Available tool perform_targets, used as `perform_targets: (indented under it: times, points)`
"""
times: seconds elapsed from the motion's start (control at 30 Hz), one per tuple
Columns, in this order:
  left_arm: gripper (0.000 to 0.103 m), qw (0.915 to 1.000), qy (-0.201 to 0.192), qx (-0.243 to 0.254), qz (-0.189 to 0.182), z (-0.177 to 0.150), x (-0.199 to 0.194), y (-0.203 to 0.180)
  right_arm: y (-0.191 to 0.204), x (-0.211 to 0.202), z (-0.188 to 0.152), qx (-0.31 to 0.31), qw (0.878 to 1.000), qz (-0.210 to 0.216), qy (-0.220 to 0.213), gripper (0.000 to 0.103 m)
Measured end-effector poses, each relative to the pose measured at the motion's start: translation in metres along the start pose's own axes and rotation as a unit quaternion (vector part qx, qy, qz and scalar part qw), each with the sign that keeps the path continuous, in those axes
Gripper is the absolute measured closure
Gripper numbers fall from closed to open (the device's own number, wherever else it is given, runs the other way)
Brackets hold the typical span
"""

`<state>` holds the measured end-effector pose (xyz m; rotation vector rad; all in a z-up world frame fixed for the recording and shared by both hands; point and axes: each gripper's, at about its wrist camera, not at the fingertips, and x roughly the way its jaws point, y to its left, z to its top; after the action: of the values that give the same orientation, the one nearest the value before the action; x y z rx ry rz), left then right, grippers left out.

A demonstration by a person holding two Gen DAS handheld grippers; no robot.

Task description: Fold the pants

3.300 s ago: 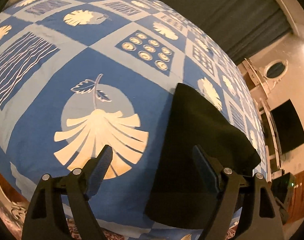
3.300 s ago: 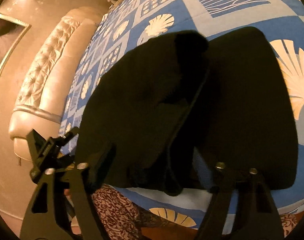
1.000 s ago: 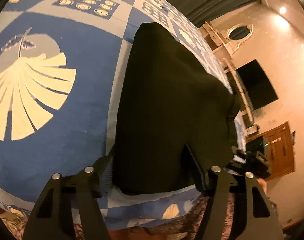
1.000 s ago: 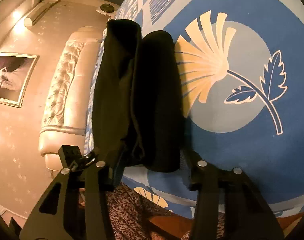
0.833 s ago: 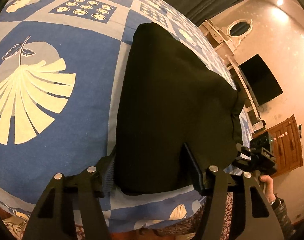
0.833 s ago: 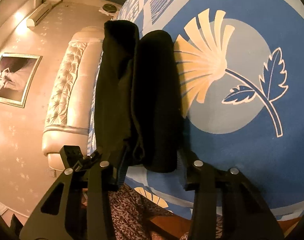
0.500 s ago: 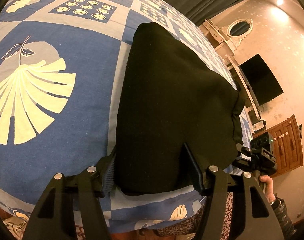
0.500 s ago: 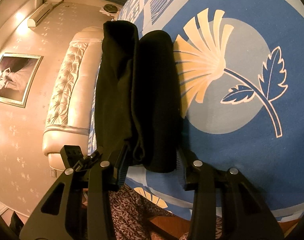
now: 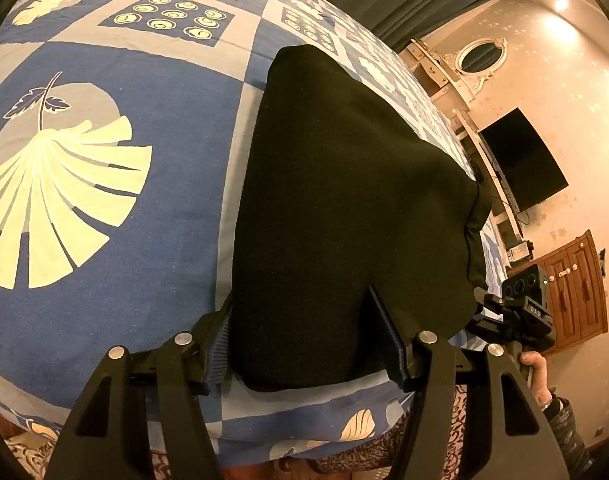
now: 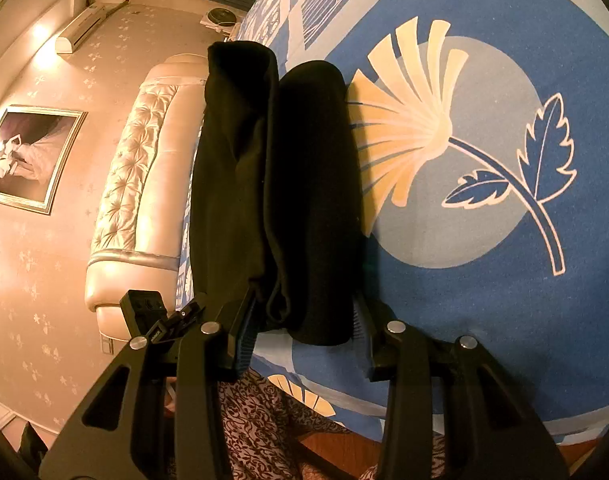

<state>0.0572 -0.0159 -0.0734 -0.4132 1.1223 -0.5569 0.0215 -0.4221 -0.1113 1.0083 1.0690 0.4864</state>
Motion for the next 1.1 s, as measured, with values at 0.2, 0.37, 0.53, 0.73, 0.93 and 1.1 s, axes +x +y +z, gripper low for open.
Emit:
perform_targets:
  times: [0.2, 0.37, 0.53, 0.73, 0.93, 1.1]
  points:
    - [0.026, 1.0000, 0.001, 0.001, -0.007, 0.005, -0.010, -0.007, 0.003, -0.007, 0.006, -0.006, 1.000, 0.017, 0.004, 0.044]
    - [0.019, 0.9983, -0.027, 0.026, -0.045, 0.023, -0.037, -0.003, 0.024, -0.034, 0.025, -0.066, 0.997, 0.002, -0.034, 0.014]
    - [0.018, 0.9961, -0.024, 0.072, -0.046, 0.057, -0.026, 0.010, 0.014, -0.035, 0.057, -0.066, 0.997, -0.012, -0.033, 0.013]
    - [0.018, 0.9960, -0.001, 0.045, -0.077, 0.101, 0.022, 0.021, 0.008, -0.010, 0.089, -0.065, 0.998, 0.003, -0.016, 0.013]
    - [0.018, 0.9952, 0.015, 0.032, -0.092, 0.134, 0.054, 0.024, 0.016, 0.008, 0.119, -0.073, 0.997, 0.014, -0.006, 0.012]
    - [0.018, 0.9942, 0.018, 0.044, -0.097, 0.145, 0.068, 0.021, 0.016, 0.020, 0.143, -0.060, 0.998, 0.032, -0.016, 0.011]
